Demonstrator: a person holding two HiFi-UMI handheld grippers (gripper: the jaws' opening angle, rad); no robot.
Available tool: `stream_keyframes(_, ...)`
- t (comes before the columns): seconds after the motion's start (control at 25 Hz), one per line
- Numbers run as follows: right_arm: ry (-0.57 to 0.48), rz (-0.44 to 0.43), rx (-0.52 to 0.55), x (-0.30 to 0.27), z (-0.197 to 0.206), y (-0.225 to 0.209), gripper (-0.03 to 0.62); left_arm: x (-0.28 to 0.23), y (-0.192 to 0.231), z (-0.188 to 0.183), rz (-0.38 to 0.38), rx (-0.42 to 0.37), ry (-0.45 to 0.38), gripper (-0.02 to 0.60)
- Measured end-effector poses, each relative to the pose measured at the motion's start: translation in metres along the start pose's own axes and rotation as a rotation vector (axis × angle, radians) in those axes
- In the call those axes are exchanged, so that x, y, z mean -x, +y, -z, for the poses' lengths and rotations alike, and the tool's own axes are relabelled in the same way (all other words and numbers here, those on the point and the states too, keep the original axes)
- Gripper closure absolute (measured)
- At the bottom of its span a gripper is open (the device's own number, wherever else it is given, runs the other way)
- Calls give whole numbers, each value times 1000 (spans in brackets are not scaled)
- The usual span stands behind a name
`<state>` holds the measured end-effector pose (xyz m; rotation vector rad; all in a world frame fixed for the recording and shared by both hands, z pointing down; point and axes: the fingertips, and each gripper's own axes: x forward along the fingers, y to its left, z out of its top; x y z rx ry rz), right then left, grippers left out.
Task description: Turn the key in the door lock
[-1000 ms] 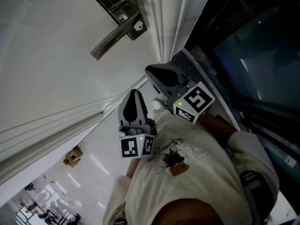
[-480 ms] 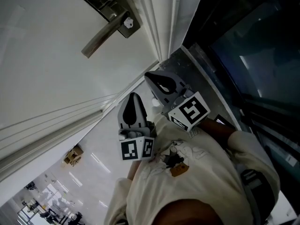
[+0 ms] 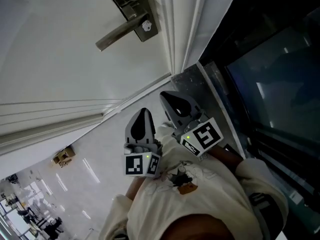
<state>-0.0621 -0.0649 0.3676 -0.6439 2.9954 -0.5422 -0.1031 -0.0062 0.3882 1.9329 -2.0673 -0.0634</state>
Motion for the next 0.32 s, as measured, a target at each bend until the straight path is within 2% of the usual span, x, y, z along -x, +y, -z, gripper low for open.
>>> stream_keyframes(0.16, 10, 22, -17, 12, 15, 25, 588, 29, 2, 4, 16, 17, -22, 576)
stream_keyframes(0.32, 2, 58, -46, 24, 29, 60, 588, 69, 7, -1, 44, -8, -45, 577)
